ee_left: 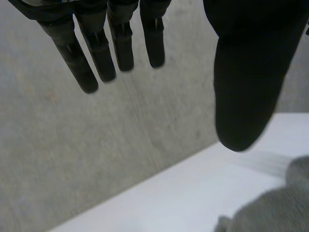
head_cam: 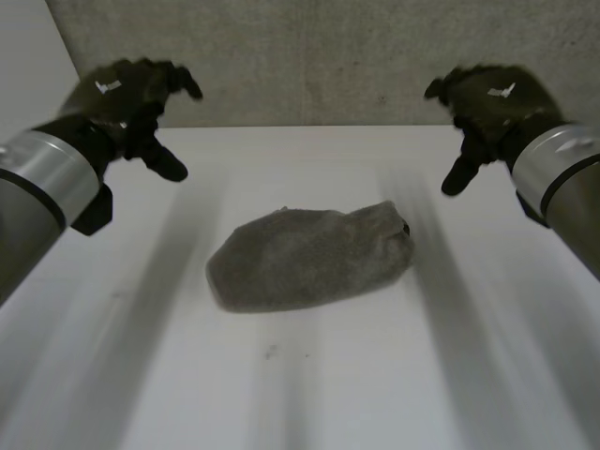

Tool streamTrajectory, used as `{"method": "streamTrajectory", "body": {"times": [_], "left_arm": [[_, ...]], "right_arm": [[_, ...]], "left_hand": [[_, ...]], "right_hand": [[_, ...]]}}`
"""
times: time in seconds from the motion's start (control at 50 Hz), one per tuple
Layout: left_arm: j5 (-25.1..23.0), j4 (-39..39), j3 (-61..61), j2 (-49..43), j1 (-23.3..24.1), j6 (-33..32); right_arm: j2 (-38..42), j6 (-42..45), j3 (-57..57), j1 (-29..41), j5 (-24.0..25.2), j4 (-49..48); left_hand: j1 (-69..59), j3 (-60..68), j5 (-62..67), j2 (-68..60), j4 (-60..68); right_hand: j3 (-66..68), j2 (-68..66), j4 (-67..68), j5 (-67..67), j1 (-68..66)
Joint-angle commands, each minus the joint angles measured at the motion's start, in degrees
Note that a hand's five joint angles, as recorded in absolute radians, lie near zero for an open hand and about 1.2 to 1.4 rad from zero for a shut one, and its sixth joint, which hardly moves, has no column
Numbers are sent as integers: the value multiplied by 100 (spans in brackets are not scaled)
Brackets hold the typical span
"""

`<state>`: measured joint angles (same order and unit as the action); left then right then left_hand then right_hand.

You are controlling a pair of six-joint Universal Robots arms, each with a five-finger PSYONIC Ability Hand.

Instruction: Fold the towel.

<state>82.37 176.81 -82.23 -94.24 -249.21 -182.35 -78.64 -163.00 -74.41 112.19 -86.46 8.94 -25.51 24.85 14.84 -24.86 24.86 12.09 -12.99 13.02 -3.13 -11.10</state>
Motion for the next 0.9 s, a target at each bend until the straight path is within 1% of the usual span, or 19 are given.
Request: {"method": "streamTrajectory", "body": {"times": [0.02,0.08,0.1,0.18,0.22,0.28,0.36,0.44,0.48,0.5,0.52,0.54,0.56,0.58,0.6,0.62,0.64,0.78,0.9], "left_arm": [[-11,-174,-74,-772,-14,-29],[-37,-235,-206,-1183,-31,-55],[-54,-183,-250,-1402,-49,-73],[-63,-51,-180,-1914,-58,-179],[-63,203,-75,-2387,-84,-380],[-63,354,-4,-2591,-84,-513],[-81,809,136,-3117,-66,-828],[-99,1092,189,-3356,-31,-847],[-177,1258,198,-3539,30,-847],[-178,1259,198,-3540,30,-847],[-230,1276,189,-3584,65,-855],[-257,1285,189,-3584,126,-847],[-257,1285,189,-3584,127,-847],[-248,1303,189,-3549,205,-829],[-222,1312,189,-3523,284,-812],[-222,1312,189,-3523,285,-811],[-178,1329,189,-3453,329,-794],[51,1347,-39,-2196,426,-680],[323,1347,-556,-600,584,39]], "right_arm": [[622,769,85,74,445,829],[972,849,93,92,576,1240],[1148,831,93,92,656,1294],[1519,743,93,92,858,1075],[1877,490,76,101,946,507],[2028,321,49,101,955,170],[2484,-21,-38,153,894,-882],[2793,-30,-21,241,815,-1430],[3021,-22,32,250,710,-1727],[3022,-22,32,250,709,-1729],[3048,-30,49,250,631,-1824],[3013,-22,67,250,534,-1886],[3013,-22,67,250,533,-1887],[2908,-22,93,259,472,-1956],[2759,-48,111,259,446,-2027],[2758,-48,111,259,445,-2027],[2523,-74,155,250,437,-2097],[1747,-153,673,259,419,-2221],[1519,-276,1445,268,419,-1984]], "left_hand": [[-994,1059,1061,-1058,1058],[-810,876,877,-875,875],[-376,441,443,-440,440],[638,-572,-571,573,-573],[1007,-941,-940,942,-942],[1041,-976,-974,977,-977],[1058,-993,-991,994,-994],[1041,-976,-974,977,-977],[875,-809,-808,810,-810],[873,-808,-806,809,-809],[357,-292,-290,292,-292],[-847,913,914,-912,912],[-859,925,926,-924,924],[-2625,2690,2692,-2689,2689],[-4524,4589,4591,-4589,4589],[-4543,4608,4610,-4608,4608],[-5440,5506,5507,-5505,5505],[-5449,5515,5516,-5514,5514],[-5449,5515,5516,-5514,5514]], "right_hand": [[708,-618,615,-604,-807],[708,-618,615,-604,-807],[708,-618,615,-604,-807],[624,-533,531,-519,-723],[507,-416,413,-402,-605],[506,-416,413,-402,-605],[657,-566,563,-552,-755],[1482,-1391,1389,-1377,-1580],[2836,-2746,2743,-2732,-2935],[2844,-2754,2751,-2740,-2943],[4560,-4469,4466,-4455,-4658],[6176,-6085,6082,-6071,-6274],[6192,-6101,6098,-6087,-6290],[6785,-6695,6692,-6681,-6884],[6791,-6701,6698,-6687,-6890],[6791,-6701,6698,-6687,-6890],[6791,-6701,6698,-6687,-6890],[6791,-6701,6698,-6687,-6890],[6791,-6701,6698,-6687,-6890]]}}
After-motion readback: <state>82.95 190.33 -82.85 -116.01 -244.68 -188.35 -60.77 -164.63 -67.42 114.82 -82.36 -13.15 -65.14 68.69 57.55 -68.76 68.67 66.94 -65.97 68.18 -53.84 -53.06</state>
